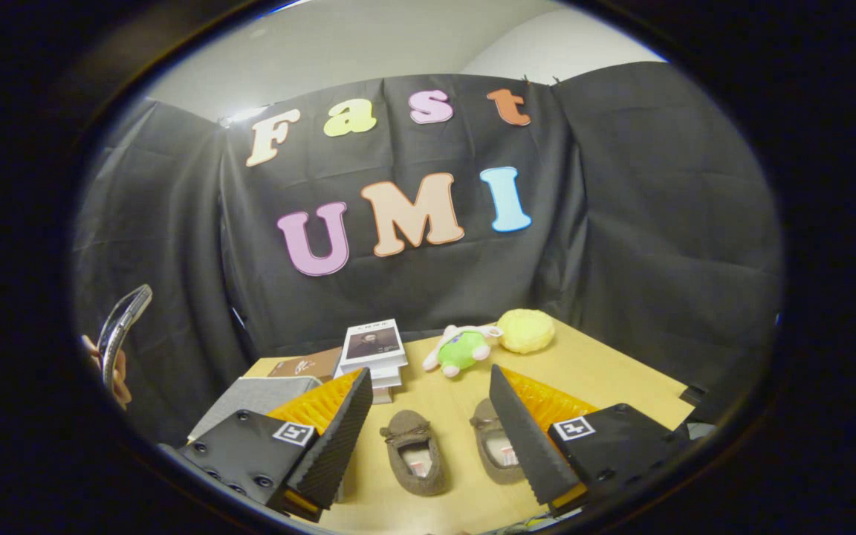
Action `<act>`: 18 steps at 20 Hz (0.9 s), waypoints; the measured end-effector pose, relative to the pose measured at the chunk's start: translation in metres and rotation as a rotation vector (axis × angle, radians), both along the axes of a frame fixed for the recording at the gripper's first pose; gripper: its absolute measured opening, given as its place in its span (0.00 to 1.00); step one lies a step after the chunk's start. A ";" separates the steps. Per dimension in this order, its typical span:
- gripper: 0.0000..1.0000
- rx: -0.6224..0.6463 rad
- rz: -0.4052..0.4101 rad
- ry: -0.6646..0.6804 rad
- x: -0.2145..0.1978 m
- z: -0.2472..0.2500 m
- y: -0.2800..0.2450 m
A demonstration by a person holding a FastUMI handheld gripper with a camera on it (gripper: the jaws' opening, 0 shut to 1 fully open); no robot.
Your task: Open the storage box then place both shoes into the box .Put the left shoe in first, then the right shoe, with the right side of both shoes facing outward in a uniform manner.
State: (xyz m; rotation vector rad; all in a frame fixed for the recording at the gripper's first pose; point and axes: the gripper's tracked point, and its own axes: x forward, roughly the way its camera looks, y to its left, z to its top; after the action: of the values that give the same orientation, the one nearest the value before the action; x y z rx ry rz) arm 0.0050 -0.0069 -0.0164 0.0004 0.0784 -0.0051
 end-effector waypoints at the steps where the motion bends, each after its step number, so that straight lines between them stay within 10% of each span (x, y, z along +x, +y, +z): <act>1: 1.00 0.004 0.000 0.001 0.002 0.000 -0.001; 18: 1.00 0.173 0.147 0.202 0.036 -0.052 0.043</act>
State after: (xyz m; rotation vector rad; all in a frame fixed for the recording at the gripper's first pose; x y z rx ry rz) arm 0.0407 0.0359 -0.0685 0.1669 0.2805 0.1483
